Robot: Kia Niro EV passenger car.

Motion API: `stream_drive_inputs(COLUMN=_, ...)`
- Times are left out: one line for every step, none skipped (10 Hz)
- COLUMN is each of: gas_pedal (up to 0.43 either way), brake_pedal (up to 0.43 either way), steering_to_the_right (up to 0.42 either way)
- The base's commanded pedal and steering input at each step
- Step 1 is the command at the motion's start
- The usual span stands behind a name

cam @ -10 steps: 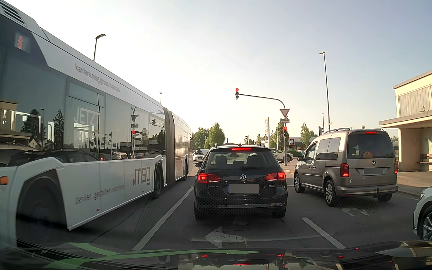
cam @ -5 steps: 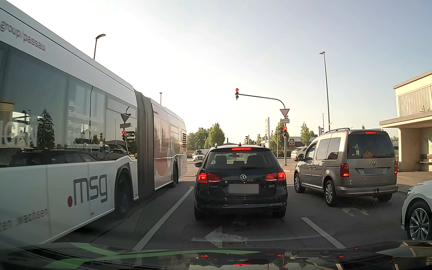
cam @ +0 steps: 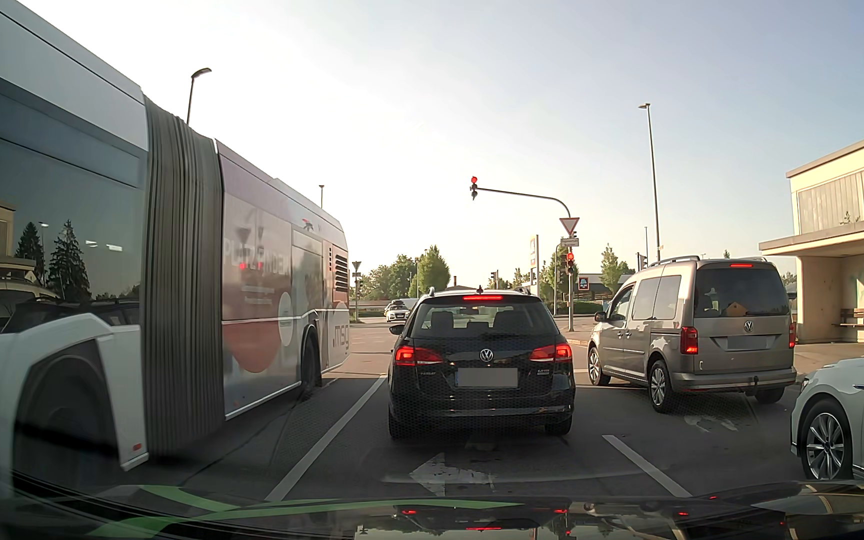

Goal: Follow the waypoints while adhering to traffic rules and regulations

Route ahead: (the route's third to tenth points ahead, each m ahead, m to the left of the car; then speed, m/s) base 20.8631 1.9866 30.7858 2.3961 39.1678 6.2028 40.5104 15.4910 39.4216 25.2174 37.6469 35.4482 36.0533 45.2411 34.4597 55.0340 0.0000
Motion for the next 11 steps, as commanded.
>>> stream_drive_inputs(gas_pedal=0.0, brake_pedal=0.494, steering_to_the_right=-0.008)
stream_drive_inputs(gas_pedal=0.0, brake_pedal=0.494, steering_to_the_right=-0.008)
stream_drive_inputs(gas_pedal=0.0, brake_pedal=0.494, steering_to_the_right=-0.008)
stream_drive_inputs(gas_pedal=0.0, brake_pedal=0.494, steering_to_the_right=-0.008)
stream_drive_inputs(gas_pedal=0.0, brake_pedal=0.494, steering_to_the_right=-0.008)
stream_drive_inputs(gas_pedal=0.0, brake_pedal=0.494, steering_to_the_right=-0.008)
stream_drive_inputs(gas_pedal=0.0, brake_pedal=0.494, steering_to_the_right=-0.008)
stream_drive_inputs(gas_pedal=0.0, brake_pedal=0.494, steering_to_the_right=-0.008)
stream_drive_inputs(gas_pedal=0.0, brake_pedal=0.494, steering_to_the_right=-0.008)
stream_drive_inputs(gas_pedal=0.0, brake_pedal=0.494, steering_to_the_right=-0.008)
stream_drive_inputs(gas_pedal=0.0, brake_pedal=0.494, steering_to_the_right=-0.008)
